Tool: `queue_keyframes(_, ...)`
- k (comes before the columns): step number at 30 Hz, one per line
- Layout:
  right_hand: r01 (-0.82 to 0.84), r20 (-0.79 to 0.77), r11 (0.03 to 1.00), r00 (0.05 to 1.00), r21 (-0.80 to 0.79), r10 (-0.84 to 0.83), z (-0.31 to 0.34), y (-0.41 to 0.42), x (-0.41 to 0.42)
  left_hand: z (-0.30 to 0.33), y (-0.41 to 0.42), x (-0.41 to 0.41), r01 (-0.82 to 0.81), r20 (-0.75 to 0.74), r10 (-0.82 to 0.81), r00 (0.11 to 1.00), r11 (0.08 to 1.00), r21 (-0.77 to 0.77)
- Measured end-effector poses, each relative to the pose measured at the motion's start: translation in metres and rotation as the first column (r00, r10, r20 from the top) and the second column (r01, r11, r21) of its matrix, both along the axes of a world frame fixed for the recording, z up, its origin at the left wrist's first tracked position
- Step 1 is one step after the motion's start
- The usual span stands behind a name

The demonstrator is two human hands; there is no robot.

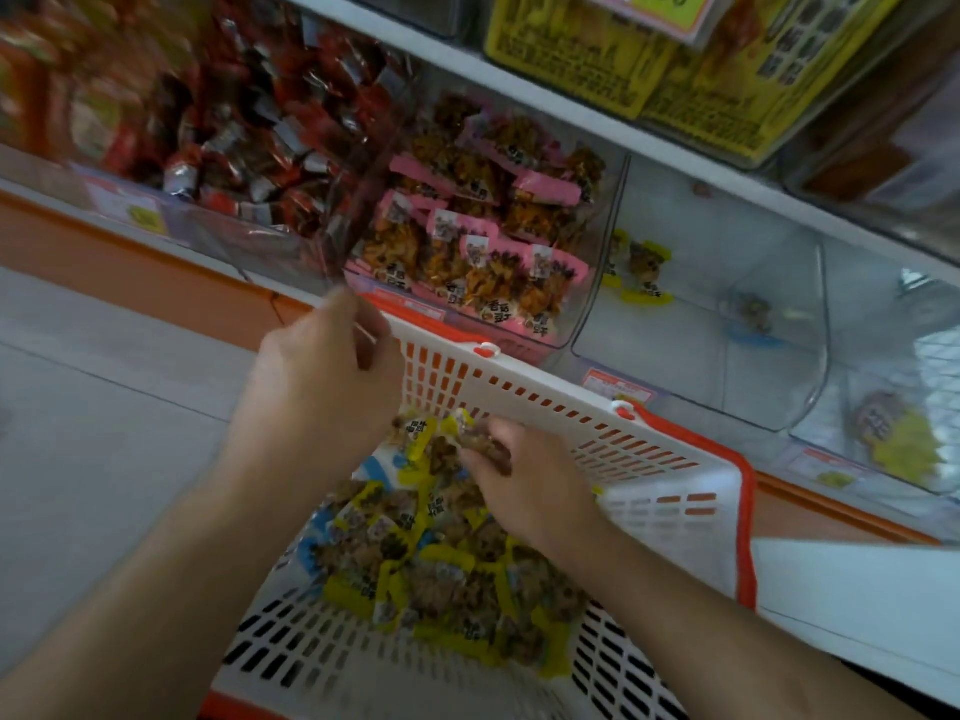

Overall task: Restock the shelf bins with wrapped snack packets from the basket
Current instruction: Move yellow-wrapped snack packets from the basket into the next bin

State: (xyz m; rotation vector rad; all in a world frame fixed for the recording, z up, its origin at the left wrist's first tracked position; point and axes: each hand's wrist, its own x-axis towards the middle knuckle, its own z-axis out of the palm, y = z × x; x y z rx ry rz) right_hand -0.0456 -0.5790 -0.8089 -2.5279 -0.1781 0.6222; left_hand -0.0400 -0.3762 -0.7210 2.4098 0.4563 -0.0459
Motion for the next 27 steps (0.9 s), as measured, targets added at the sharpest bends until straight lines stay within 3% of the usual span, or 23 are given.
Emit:
queue_keyframes(2, 0.002, 0.188, 0.999, 0.982, 0.042, -0.010, 0.034, -0.007, -0.002, 0.003, -0.016, -0.005, 0.068, -0.132, -0.102, 0.986, 0.969, -0.239)
queue_keyframes(5, 0.013, 0.451, 0.993, 0.892, -0.120, 0.043, 0.074, -0.020, -0.009, 0.007, -0.051, -0.013, 0.007, -0.218, -0.199, 0.955, 0.755, -0.656)
queue_keyframes(6, 0.007, 0.467, 0.984, 0.881, -0.176, 0.077, 0.081, -0.023, -0.011, 0.007, -0.061, -0.014, -0.022, -0.200, -0.186, 0.962, 0.677, -0.736)
queue_keyframes(8, -0.069, 0.413, 0.980, 0.900, -0.185, 0.141, 0.088, -0.029, -0.015, 0.004, -0.074, -0.011, -0.022, -0.128, -0.131, 0.983, 0.609, -0.793)
queue_keyframes(12, -0.007, 0.217, 0.980, 0.975, 0.199, -0.037, 0.100, -0.044, -0.004, 0.002, -0.077, 0.000, -0.051, -0.103, -0.057, 0.993, 0.578, -0.814)
queue_keyframes(15, -0.039, 0.298, 0.975, 0.954, 0.219, -0.029, 0.103, -0.057, 0.011, 0.002, -0.079, 0.004, -0.042, -0.096, -0.062, 0.993, 0.584, -0.810)
queue_keyframes(20, 0.092, 0.078, 0.920, 0.988, 0.380, -0.131, 0.097, -0.068, 0.029, 0.000, -0.091, 0.010, 0.035, -0.023, -0.084, 0.996, 0.628, -0.777)
queue_keyframes(24, 0.266, 0.056, 0.848, 0.943, 0.459, -0.327, 0.085, -0.084, 0.047, -0.014, -0.095, 0.013, 0.166, 0.058, -0.164, 0.985, 0.787, -0.595)
queue_keyframes(27, 0.423, 0.075, 0.754, 0.848, 0.502, -0.525, 0.074, -0.112, 0.072, -0.023, -0.090, 0.014, 0.343, 0.089, -0.331, 0.939, 0.897, -0.280)
